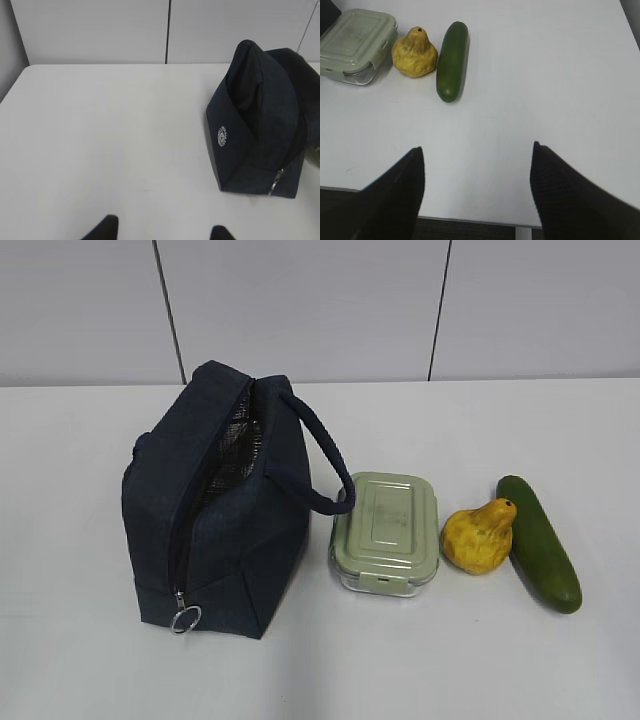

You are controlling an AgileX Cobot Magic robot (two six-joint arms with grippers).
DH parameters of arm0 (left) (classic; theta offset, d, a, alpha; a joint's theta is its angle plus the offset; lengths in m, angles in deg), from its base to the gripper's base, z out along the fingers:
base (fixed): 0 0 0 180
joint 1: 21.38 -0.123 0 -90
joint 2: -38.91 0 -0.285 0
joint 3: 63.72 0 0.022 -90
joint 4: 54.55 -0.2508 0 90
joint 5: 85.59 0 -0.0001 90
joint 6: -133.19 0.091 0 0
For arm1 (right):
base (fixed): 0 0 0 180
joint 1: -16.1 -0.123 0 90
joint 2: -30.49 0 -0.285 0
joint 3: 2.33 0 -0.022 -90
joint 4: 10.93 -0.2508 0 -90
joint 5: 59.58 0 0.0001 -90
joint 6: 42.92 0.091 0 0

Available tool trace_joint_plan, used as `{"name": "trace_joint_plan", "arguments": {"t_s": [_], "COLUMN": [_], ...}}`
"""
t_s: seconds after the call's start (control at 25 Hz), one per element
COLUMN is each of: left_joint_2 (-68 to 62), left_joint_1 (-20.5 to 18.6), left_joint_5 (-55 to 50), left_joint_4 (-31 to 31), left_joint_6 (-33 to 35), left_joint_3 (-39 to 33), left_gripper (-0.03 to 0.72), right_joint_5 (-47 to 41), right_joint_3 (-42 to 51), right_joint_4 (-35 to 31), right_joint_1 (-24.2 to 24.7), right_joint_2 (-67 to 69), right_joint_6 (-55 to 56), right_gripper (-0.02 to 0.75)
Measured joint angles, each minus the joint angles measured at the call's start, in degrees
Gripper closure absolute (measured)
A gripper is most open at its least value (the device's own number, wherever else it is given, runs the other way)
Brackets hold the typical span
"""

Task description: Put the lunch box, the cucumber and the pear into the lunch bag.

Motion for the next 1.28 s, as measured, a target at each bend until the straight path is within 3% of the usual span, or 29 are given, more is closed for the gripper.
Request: {"name": "trace_joint_plan", "arguments": {"t_s": [0.48, 0.8, 1.0, 1.28], "left_joint_2": [-8.3, -32.2, -44.6, -63.5], "left_joint_1": [6.2, 12.3, 12.6, 12.6], "left_joint_5": [-0.2, 0.0, 0.9, 2.8], "left_joint_4": [0.7, 13.4, 17.6, 26.9], "left_joint_6": [0.0, 4.8, 10.3, 21.6], "left_joint_3": [3.7, 12.9, 20.2, 27.4], "left_gripper": [0.346, 0.346, 0.346, 0.346], "right_joint_5": [-0.8, 1.7, 5.9, 16.7], "right_joint_3": [-2.6, -6.7, -7.4, -8.5], "right_joint_4": [-2.0, -10.4, -11.2, -18.9], "right_joint_1": [0.0, 0.0, 0.0, 0.0], "right_joint_2": [5.9, 23.5, 33.1, 49.8], "right_joint_6": [0.8, 1.3, 1.4, -6.8], "right_gripper": [0.221, 0.221, 0.221, 0.221]}}
